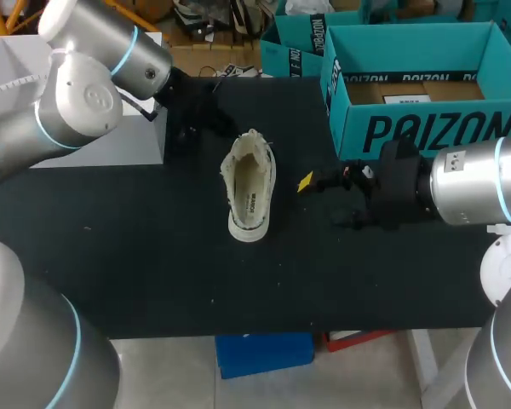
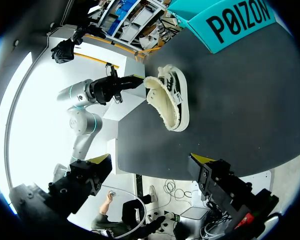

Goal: Take the shoe out of the shoebox, open the shoe tongue, remove and reinsert the insole, then place the shoe into the shoebox

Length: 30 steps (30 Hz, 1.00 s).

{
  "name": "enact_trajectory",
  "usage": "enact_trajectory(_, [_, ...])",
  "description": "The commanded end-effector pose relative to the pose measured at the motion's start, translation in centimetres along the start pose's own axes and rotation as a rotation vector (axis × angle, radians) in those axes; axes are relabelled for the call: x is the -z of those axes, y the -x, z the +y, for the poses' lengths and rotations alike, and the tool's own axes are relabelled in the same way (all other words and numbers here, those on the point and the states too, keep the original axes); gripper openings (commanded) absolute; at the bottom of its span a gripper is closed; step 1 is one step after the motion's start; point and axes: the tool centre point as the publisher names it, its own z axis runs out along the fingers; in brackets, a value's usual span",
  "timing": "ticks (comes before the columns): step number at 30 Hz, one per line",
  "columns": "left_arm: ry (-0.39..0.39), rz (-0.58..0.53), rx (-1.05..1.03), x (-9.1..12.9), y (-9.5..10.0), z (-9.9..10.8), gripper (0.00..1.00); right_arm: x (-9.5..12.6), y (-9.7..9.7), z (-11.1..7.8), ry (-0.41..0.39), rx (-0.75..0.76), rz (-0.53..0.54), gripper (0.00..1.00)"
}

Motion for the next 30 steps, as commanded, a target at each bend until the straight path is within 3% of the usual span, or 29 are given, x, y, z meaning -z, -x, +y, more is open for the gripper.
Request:
enact_trajectory(1, [-0.008,0.004,0.003,-2.2,0.8,0.8,0.00,0.0,-0.1,0.0,0.000,0.000,0.000,1.00])
enact_trajectory(8, [-0.081,-0.011,0.002,-2.3,-0.5,-0.8,0.00,0.0,-0.1,0.0,0.000,0.000,0.000,1.00])
enact_trajectory(16, [-0.123,-0.003,0.013,-1.2,-3.9,-2.8,0.00,0.0,-0.1,0.0,0.000,0.000,0.000,1.00])
enact_trajectory(24, [-0.136,0.045,0.019,-2.6,-6.0,-3.9,0.00,0.0,-0.1,0.0,0.000,0.000,0.000,1.00])
enact_trajectory(30, [-0.145,0.064,0.023,-3.1,-6.4,-4.5,0.00,0.0,-0.1,0.0,0.000,0.000,0.000,1.00])
